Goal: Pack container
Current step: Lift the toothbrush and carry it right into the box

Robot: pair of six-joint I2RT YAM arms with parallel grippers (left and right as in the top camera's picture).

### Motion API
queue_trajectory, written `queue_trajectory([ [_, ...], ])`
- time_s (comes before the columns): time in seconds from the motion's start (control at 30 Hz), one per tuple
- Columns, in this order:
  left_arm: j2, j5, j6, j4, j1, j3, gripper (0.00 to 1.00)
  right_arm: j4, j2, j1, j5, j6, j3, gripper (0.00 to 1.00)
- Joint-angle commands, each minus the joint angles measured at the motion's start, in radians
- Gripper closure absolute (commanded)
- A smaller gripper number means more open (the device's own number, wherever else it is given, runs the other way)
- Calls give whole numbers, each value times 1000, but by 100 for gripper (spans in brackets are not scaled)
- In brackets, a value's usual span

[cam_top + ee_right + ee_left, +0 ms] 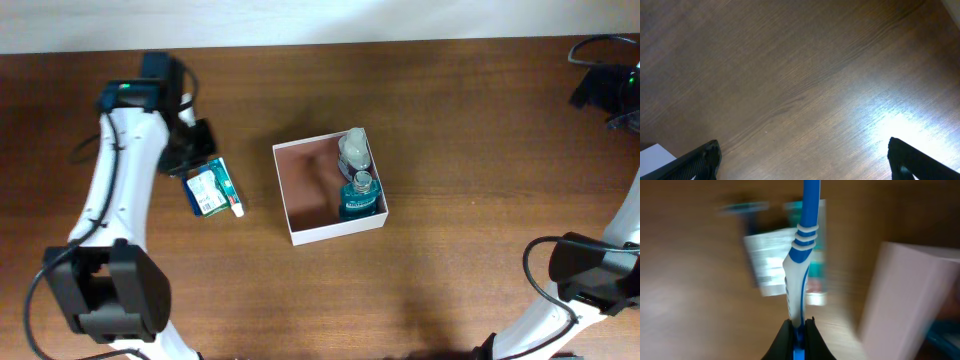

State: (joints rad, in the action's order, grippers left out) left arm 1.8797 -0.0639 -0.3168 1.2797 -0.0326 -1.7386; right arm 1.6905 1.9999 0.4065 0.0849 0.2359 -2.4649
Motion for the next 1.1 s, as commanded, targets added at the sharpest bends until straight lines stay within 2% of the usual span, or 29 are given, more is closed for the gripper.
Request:
queue_trajectory([
  [0.0,2,-202,51,-36,-117,-17,100,-3,-17,6,-2,4,-13,1],
  [0.17,6,-198,135,-69,-270,-16,100,-3,-17,6,-2,4,-13,1],
  [0.3,6,-158,129,-91,-376,-16,100,-3,-17,6,-2,4,-13,1],
  [0.47,13,-43,47,-89,-478,-16,100,-3,-17,6,-2,4,-13,1],
  [0.87,103,-40,-27,-37,-505,-14,99,-3,-17,6,-2,4,-13,1],
  [0.9,106,-40,-27,-30,-505,-14,92,-3,-17,6,-2,4,-13,1],
  [0.93,112,-40,-26,-27,-505,-14,54,-3,-17,6,-2,4,-13,1],
  [0.97,112,-39,-26,-29,-503,-14,40,-3,-17,6,-2,4,-13,1],
  [1.07,111,-40,-26,-29,-489,-24,37,-3,-17,6,-2,4,-13,1],
])
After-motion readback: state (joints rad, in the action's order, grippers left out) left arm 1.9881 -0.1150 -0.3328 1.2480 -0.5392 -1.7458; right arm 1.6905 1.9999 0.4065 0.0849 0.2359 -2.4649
